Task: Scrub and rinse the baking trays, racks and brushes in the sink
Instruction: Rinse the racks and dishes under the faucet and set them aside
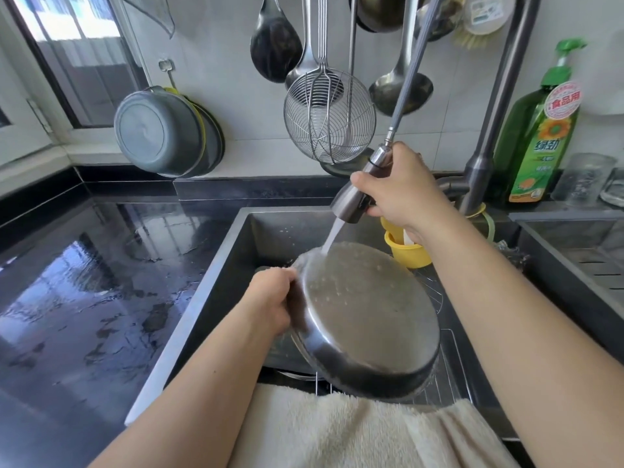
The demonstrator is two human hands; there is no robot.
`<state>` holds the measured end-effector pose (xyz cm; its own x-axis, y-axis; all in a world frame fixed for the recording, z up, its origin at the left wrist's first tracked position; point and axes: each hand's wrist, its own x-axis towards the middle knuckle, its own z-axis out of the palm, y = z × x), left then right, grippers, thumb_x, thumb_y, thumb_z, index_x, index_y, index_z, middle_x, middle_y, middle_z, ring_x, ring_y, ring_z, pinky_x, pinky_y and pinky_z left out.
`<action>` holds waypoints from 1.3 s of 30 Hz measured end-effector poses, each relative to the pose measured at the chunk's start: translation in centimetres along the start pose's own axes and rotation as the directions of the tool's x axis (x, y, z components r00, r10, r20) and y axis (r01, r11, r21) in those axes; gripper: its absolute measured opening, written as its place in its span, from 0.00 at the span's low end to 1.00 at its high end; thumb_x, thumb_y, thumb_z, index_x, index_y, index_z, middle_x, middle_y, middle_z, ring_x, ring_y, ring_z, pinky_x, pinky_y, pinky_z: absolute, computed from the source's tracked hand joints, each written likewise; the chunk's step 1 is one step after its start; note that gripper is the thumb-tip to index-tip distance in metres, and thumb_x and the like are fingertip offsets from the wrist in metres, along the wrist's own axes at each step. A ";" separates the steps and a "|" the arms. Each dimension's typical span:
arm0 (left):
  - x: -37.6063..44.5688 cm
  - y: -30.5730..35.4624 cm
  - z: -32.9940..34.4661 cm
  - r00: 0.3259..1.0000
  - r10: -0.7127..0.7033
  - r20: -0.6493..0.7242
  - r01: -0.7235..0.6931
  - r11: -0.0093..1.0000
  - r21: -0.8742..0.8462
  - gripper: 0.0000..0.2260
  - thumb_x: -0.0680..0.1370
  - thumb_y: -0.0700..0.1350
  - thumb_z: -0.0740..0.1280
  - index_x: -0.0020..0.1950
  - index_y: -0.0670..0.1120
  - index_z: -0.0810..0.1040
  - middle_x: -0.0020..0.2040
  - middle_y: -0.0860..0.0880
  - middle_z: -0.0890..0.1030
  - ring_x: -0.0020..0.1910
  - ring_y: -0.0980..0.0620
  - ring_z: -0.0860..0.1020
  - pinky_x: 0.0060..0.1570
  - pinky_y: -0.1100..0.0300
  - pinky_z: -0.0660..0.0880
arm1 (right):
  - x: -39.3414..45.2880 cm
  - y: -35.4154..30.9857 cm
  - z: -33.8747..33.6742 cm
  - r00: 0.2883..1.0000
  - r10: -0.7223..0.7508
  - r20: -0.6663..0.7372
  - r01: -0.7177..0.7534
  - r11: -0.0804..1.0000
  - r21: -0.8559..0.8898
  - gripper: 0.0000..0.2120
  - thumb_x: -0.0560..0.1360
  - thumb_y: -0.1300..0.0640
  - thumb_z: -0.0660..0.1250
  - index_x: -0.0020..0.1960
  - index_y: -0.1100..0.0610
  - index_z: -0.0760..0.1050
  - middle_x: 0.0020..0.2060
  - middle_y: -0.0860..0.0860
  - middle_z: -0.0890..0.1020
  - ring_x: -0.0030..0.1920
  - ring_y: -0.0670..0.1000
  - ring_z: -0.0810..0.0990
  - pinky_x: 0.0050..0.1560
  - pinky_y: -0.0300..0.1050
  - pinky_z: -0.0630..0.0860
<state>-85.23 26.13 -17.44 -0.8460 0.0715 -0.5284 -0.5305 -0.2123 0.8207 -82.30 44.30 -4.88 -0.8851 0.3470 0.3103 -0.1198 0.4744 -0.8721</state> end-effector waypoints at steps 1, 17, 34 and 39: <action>0.2 -0.1 -0.1 1.000 -0.005 -0.005 0.005 0.999 0.040 0.08 0.81 0.36 0.64 0.53 0.37 0.83 0.51 0.40 0.85 0.51 0.41 0.83 0.55 0.47 0.80 | 0.2 0.3 -0.1 1.000 -0.003 -0.015 0.003 0.999 -0.032 0.12 0.76 0.52 0.73 0.49 0.50 0.70 0.48 0.48 0.78 0.52 0.56 0.81 0.51 0.59 0.83; 2.1 1.0 -1.6 0.975 0.036 -0.218 -0.050 0.997 -0.057 0.07 0.80 0.38 0.63 0.41 0.44 0.73 0.44 0.45 0.78 0.52 0.45 0.78 0.56 0.53 0.73 | -0.2 -1.0 -5.9 0.967 0.237 0.091 -0.187 0.908 -0.375 0.12 0.73 0.59 0.73 0.53 0.57 0.73 0.48 0.59 0.82 0.43 0.60 0.85 0.41 0.56 0.86; 0.1 0.6 -0.6 0.992 -0.070 0.105 0.071 0.997 -0.009 0.14 0.84 0.33 0.51 0.56 0.36 0.76 0.40 0.42 0.77 0.34 0.48 0.76 0.31 0.56 0.78 | 0.3 -0.5 0.8 0.999 0.024 0.029 -0.026 0.997 0.072 0.15 0.74 0.52 0.76 0.53 0.53 0.72 0.51 0.51 0.80 0.52 0.55 0.83 0.44 0.56 0.86; -0.8 0.4 -0.7 0.988 -0.117 0.097 0.101 0.983 0.154 0.12 0.83 0.33 0.51 0.53 0.40 0.74 0.33 0.45 0.77 0.32 0.48 0.77 0.38 0.50 0.78 | 0.5 0.2 1.3 0.998 -0.021 -0.060 0.021 1.000 0.006 0.15 0.76 0.51 0.74 0.55 0.53 0.71 0.47 0.45 0.75 0.53 0.54 0.80 0.53 0.59 0.83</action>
<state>-84.74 25.27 -16.87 -0.7795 0.1900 -0.5969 -0.6150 -0.0510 0.7869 -83.39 43.56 -5.41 -0.8537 0.3849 0.3507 -0.1415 0.4766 -0.8677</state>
